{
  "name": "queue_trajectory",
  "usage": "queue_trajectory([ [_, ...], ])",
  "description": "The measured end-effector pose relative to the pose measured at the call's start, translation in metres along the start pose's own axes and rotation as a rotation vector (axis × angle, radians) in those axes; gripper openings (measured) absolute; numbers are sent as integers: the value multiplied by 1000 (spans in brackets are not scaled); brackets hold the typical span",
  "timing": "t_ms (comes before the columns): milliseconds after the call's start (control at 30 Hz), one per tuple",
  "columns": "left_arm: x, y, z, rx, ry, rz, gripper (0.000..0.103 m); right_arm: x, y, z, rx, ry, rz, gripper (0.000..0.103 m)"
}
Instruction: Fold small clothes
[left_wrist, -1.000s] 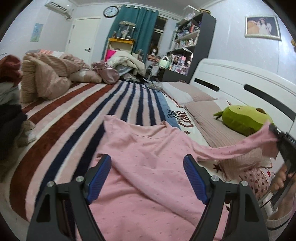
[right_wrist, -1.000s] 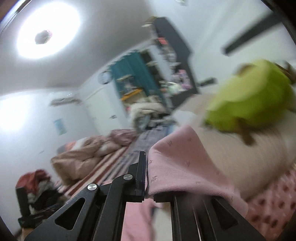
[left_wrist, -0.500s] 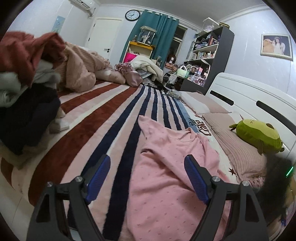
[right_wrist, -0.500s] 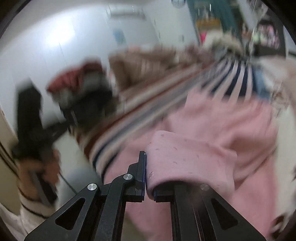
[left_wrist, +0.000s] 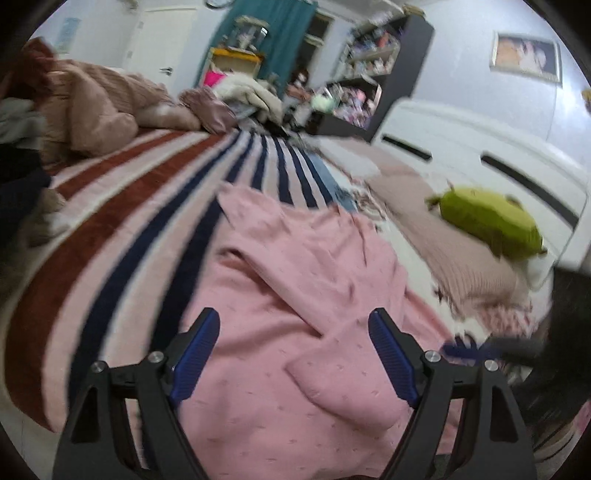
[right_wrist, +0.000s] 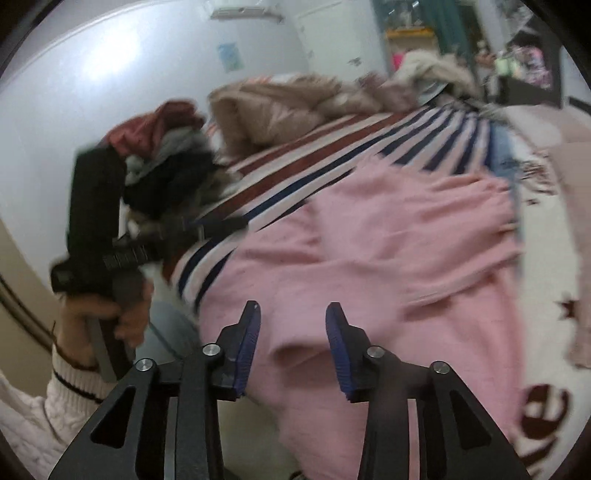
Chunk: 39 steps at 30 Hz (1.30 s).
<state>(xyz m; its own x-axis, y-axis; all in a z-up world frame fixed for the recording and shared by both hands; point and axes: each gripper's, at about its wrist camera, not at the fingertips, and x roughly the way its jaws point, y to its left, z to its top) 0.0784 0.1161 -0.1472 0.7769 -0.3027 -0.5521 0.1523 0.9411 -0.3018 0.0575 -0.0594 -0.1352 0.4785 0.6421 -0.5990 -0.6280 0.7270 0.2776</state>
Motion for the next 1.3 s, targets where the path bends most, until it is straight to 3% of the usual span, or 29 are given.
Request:
queue_trajectory([
  [167, 35, -52, -12, 116, 104, -65, 80, -33, -41, -6, 117, -75, -53, 34],
  [300, 71, -86, -25, 180, 202, -42, 79, -44, -69, -18, 209, -107, -51, 34],
  [433, 89, -99, -32, 231, 239, 66, 51, -55, -86, -28, 254, -128, -45, 34],
  [467, 86, -97, -30, 219, 237, 49, 33, -58, -89, -31, 260, -134, -50, 34],
  [533, 76, -89, -24, 162, 233, -8, 14, -65, -97, -35, 277, -149, -43, 36],
  [767, 30, -63, -12, 48, 134, -161, 10, -78, -101, -38, 289, -180, -25, 36],
  [900, 15, -46, -15, 21, 109, -184, 10, -73, -95, -34, 288, -172, -29, 36],
  [1067, 1, -8, -26, -65, 83, -67, 6, -62, -89, -28, 317, -149, -35, 36],
  [1300, -30, 33, -55, -110, 117, -80, 6, -47, -90, -28, 370, -85, -120, 36],
])
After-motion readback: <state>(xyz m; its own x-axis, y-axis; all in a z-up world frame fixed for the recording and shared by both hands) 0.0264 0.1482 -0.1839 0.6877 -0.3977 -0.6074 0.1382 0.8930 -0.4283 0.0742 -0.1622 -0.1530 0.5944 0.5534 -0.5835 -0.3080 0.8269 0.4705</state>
